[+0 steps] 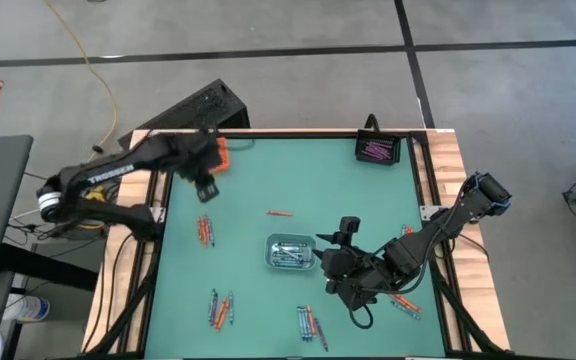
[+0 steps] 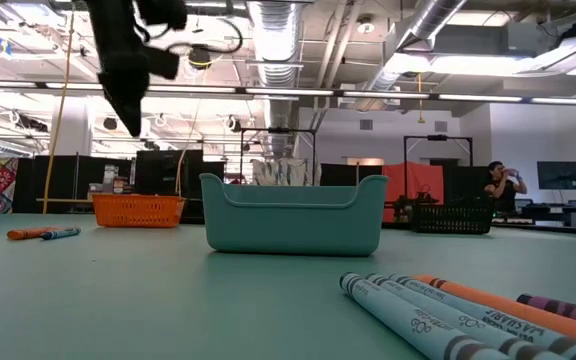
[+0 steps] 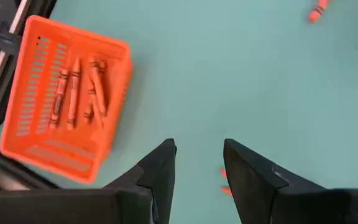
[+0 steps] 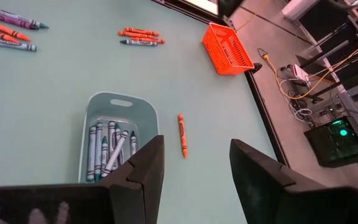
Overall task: Sort crayons
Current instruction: Put the orange crayon into the orange bin
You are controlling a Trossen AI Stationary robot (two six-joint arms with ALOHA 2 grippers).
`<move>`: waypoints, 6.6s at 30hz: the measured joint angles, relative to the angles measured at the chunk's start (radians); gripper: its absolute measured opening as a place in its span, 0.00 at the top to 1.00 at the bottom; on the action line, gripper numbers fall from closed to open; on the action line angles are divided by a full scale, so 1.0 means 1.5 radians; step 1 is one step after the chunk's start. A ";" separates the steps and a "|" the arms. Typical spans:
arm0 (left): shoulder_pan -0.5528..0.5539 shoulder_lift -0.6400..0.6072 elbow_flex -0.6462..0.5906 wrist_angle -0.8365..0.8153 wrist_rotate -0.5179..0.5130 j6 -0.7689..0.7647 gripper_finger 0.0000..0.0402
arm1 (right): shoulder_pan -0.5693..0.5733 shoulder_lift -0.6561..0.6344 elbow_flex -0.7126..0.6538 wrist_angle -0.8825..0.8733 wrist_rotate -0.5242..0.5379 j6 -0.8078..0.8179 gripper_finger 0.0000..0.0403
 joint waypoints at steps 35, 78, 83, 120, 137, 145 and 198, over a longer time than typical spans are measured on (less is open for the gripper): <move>-0.536 -0.005 -0.332 0.107 -0.197 -0.749 0.69 | -0.018 0.000 0.000 0.001 0.001 -0.145 0.55; -0.357 0.011 -0.351 0.133 -0.139 -0.847 0.69 | -0.018 0.000 0.000 0.016 0.000 -0.103 0.55; -0.344 0.060 -0.350 0.165 -0.124 -0.822 0.69 | -0.018 0.000 0.000 0.017 0.000 -0.104 0.55; -0.384 0.099 -0.326 0.147 -0.072 -0.765 0.98 | -0.018 0.000 0.000 0.040 -0.001 -0.098 0.55; -0.384 0.100 -0.076 -0.100 -0.234 -0.605 0.99 | -0.018 0.000 0.000 0.040 -0.001 -0.100 0.55; -0.324 0.099 0.024 -0.119 -0.360 -0.420 1.00 | -0.018 0.000 0.000 0.043 -0.001 -0.100 0.55; 0.041 0.310 -0.190 0.060 0.022 -0.053 0.68 | -0.018 0.000 0.000 0.085 -0.001 -0.099 0.55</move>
